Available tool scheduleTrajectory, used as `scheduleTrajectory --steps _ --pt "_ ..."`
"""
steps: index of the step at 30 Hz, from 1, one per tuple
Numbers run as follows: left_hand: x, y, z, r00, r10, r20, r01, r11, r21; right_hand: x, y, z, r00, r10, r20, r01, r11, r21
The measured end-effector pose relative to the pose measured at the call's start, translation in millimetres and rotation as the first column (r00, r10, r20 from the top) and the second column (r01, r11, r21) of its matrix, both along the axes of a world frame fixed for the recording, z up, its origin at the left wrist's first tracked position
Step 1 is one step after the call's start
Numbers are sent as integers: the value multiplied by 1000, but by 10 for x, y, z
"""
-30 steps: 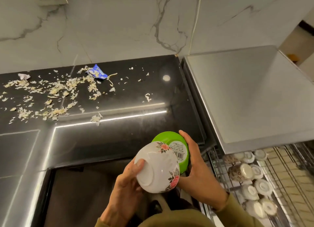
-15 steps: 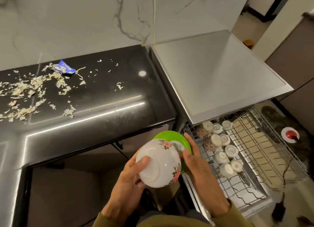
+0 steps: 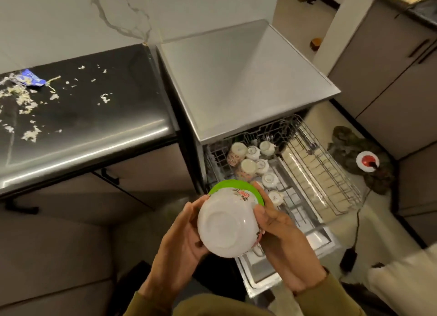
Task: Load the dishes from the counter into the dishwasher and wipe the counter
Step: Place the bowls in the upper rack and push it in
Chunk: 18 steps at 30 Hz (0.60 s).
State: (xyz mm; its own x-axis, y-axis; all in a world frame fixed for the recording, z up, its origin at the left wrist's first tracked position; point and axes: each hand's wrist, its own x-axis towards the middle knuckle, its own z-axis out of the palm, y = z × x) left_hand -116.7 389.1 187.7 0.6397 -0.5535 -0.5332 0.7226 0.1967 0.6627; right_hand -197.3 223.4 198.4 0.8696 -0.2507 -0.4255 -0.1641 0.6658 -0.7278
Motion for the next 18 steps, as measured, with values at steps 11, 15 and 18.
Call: scheduleTrajectory --steps 11,15,18 --pt "-655 -462 -95 999 49 17 -51 995 91 -820 -642 44 993 22 114 -72 886 459" --pt "-467 -472 -120 992 -23 124 -1 982 187 -694 -649 67 988 58 143 -119 876 468" --pt "-352 -576 -132 971 -85 222 33 973 227 -554 -645 47 990 43 134 -99 891 443"
